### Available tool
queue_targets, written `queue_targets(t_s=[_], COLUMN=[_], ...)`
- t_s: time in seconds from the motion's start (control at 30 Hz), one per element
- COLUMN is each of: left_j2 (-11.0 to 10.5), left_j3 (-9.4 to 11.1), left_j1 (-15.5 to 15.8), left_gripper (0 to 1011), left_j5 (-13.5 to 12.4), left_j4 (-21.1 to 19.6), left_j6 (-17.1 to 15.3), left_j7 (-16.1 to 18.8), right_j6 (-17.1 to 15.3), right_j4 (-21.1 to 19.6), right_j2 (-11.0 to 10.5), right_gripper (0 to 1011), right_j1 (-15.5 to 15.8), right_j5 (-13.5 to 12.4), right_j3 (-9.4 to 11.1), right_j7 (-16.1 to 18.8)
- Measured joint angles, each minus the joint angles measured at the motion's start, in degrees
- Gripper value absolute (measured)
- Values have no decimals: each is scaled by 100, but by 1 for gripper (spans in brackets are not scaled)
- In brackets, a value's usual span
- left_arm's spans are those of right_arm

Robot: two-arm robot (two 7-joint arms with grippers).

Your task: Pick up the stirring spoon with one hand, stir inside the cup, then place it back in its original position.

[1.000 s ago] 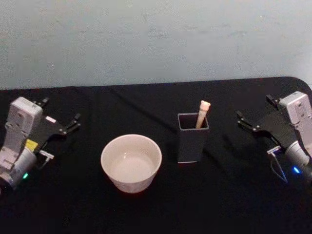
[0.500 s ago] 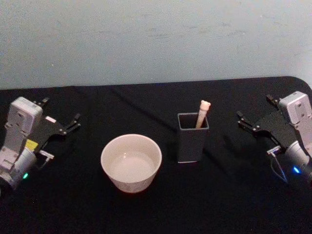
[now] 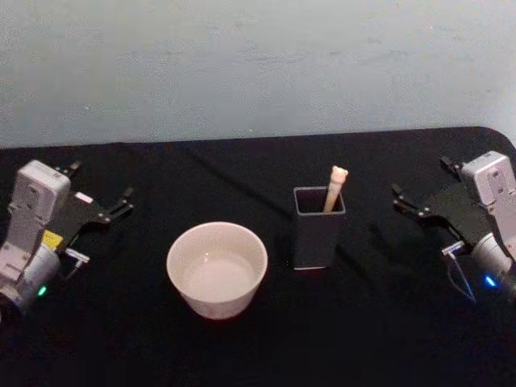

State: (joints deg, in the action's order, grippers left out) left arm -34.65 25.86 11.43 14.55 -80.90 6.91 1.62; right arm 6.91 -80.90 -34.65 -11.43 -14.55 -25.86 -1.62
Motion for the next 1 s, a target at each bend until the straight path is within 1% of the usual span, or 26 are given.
queue_targets(t_s=[0.3,0.4,0.43,0.6,0.63,0.7,0.73,0.8,0.83,0.87,0.9,1.0], left_j2=[0,0,0,0,0,0,0,0,0,0,0,0], left_j3=[0,0,0,0,0,0,0,0,0,0,0,0], left_j1=[0,0,0,0,0,0,0,0,0,0,0,0], left_gripper=[1001,1001,1001,1001,1001,1001,1001,1001,1001,1001,1001,1001], left_j5=[0,0,0,0,0,0,0,0,0,0,0,0], left_j4=[0,0,0,0,0,0,0,0,0,0,0,0], left_j6=[0,0,0,0,0,0,0,0,0,0,0,0], left_j7=[0,0,0,0,0,0,0,0,0,0,0,0], right_j6=[-1,-79,-166,-424,-499,-552,-590,-630,-666,-678,-706,-727], right_j4=[-1,-74,-133,-330,-432,-538,-635,-756,-871,-913,-1012,-1145], right_j2=[3,19,18,-67,-147,-227,-308,-395,-473,-503,-558,-616], right_gripper=[1002,1002,1002,1000,1000,1002,1002,1000,1000,1000,1002,1002], right_j1=[1,22,42,136,207,278,359,450,547,587,670,780], right_j5=[0,-71,-192,-643,-838,-1027,-1188,-1356,-1513,-1573,-1706,-1883], right_j3=[5,88,155,353,441,527,611,697,782,816,879,958], right_j7=[2,102,213,627,841,1055,1259,1460,1641,1717,1883,2132])
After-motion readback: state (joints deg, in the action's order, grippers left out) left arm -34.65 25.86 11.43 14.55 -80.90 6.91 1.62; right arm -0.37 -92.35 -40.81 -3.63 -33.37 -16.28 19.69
